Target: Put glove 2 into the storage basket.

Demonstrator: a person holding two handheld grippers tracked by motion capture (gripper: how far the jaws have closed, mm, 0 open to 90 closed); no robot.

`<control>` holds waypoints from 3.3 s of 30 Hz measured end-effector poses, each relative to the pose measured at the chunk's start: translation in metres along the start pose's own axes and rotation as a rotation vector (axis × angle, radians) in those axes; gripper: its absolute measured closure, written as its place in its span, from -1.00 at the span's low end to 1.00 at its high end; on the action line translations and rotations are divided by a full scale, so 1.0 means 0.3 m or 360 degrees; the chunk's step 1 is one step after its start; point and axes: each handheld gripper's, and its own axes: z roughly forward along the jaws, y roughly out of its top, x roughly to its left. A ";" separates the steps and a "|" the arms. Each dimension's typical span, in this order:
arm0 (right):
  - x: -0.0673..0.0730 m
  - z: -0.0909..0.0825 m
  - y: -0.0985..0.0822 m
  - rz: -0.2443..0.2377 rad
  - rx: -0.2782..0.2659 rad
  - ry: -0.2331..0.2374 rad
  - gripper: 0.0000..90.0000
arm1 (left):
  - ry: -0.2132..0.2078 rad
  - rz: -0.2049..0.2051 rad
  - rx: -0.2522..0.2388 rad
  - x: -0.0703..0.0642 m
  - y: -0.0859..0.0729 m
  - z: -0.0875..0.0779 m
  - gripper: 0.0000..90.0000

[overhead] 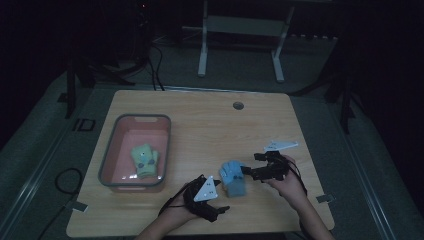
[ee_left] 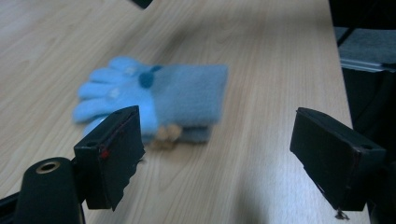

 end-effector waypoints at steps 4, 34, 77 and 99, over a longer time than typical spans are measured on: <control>-0.006 0.024 0.009 0.0013 0.0029 0.0050 -0.70 | -0.0041 0.0047 0.0029 0.005 0.024 0.033 -0.61; -0.016 0.208 -0.037 -0.0156 0.0234 -0.0096 -0.10 | -0.0022 0.0250 0.0250 0.048 0.038 0.187 0.20; 0.071 0.134 0.213 -0.0056 0.0096 0.0156 0.83 | 0.0089 0.0310 0.0321 0.147 0.225 -0.050 0.73; 0.257 0.264 0.462 -0.0207 0.0038 0.0294 0.83 | 0.0319 0.0283 0.0395 0.228 0.183 -0.321 0.73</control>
